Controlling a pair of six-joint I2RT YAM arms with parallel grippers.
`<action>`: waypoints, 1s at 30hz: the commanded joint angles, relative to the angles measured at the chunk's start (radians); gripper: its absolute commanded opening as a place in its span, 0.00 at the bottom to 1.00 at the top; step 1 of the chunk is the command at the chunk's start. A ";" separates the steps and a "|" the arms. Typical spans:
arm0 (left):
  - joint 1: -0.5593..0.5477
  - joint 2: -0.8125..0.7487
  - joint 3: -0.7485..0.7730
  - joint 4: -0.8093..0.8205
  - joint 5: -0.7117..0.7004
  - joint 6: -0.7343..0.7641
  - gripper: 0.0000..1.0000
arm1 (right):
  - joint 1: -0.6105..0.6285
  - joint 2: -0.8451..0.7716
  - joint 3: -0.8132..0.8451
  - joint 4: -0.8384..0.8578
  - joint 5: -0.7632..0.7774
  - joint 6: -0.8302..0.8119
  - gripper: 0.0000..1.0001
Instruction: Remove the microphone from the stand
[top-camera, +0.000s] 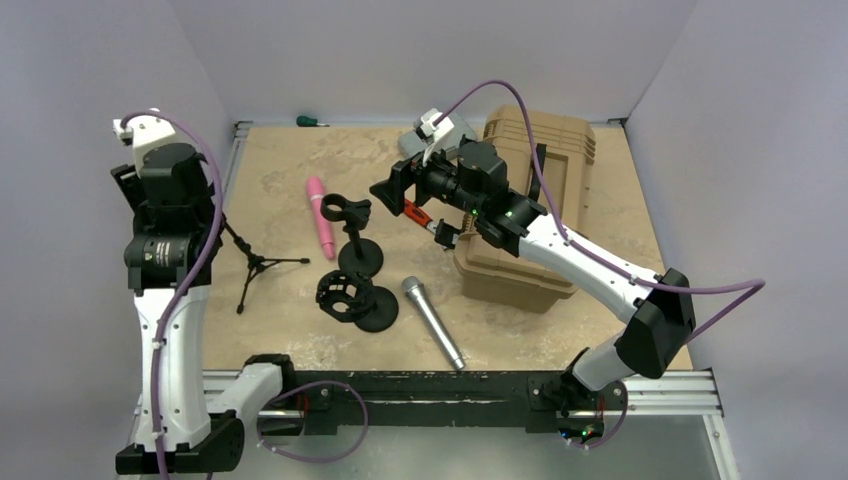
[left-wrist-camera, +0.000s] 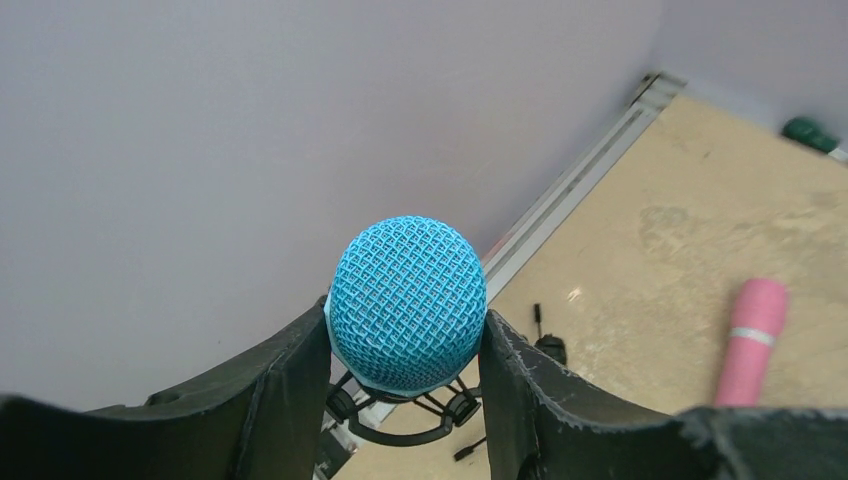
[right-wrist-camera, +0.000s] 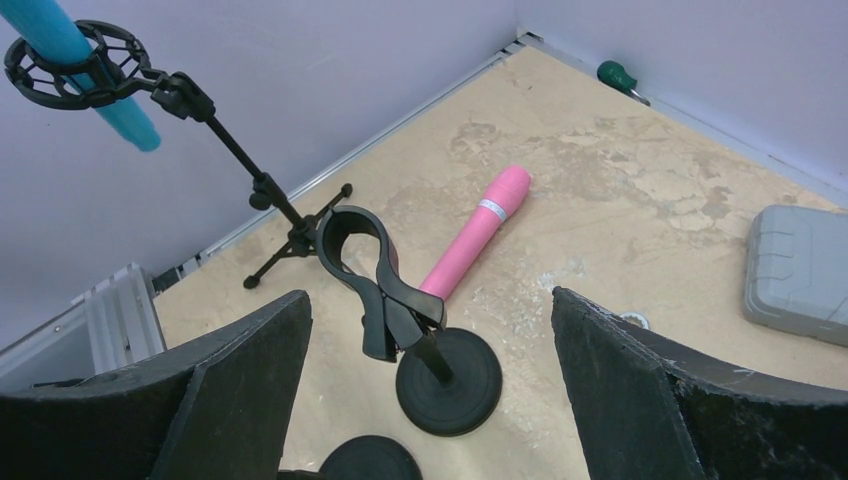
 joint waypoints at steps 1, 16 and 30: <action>-0.017 -0.038 0.164 0.012 0.082 0.008 0.19 | -0.003 -0.004 0.000 0.057 -0.018 -0.005 0.88; -0.026 -0.080 0.508 0.106 0.500 -0.102 0.00 | -0.001 0.023 0.003 0.060 -0.029 0.000 0.88; -0.025 -0.017 0.364 0.177 1.076 -0.503 0.00 | -0.001 -0.055 -0.063 0.151 -0.204 -0.055 0.88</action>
